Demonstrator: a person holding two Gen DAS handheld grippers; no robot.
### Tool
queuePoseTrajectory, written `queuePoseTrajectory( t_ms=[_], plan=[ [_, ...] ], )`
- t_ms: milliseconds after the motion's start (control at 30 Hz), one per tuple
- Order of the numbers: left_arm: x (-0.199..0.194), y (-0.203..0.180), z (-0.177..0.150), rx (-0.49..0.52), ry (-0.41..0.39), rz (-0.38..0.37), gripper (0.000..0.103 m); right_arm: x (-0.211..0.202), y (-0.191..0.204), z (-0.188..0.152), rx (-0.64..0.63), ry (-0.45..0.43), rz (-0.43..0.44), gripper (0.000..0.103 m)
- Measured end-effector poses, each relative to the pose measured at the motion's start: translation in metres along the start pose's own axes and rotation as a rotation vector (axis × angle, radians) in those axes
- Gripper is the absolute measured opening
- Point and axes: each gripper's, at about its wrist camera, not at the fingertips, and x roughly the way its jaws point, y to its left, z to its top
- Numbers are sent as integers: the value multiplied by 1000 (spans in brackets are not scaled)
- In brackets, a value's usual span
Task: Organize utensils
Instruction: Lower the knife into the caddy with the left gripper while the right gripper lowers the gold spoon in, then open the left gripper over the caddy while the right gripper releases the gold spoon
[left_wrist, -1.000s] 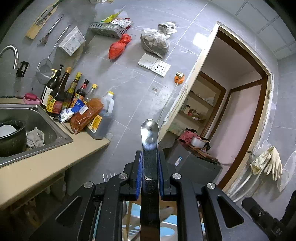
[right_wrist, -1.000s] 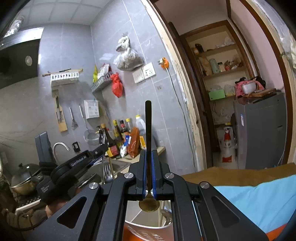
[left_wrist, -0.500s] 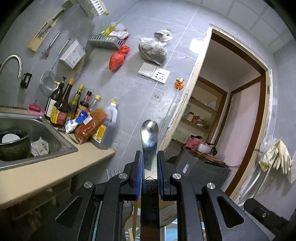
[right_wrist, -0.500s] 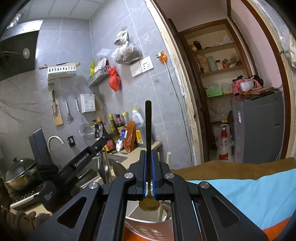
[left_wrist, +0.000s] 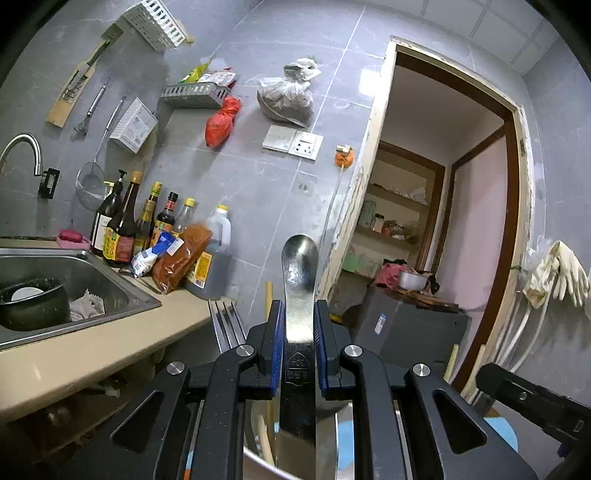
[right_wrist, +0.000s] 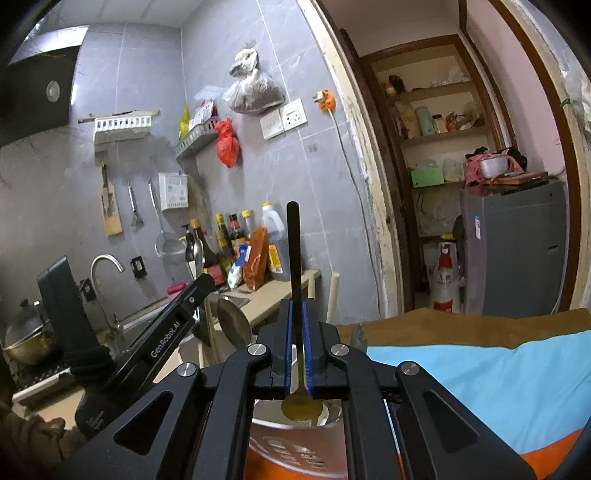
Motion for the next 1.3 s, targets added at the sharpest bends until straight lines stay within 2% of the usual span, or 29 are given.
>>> queuePoseTrajectory(
  t_ms=[300,633,767,933,1033,1300],
  plan=[
    [-4,-1,-10,10,41,-11,12,4,-2,-9,6,42,7,5],
    [-9,-3,-5,12,47,-24,13,1,-1,-7,9,32,25,9],
    [-11,-6,2,17,50,-36,14,-2,-1,-3,10,21,27,23],
    [-16,-7,10,22,48,-43,18,-6,-1,3,7,9,27,23],
    [-17,-7,11,24,50,-42,20,-9,-2,6,8,-1,21,28],
    [-20,-10,15,36,61,-45,31,-19,-6,11,20,-37,2,49]
  ],
)
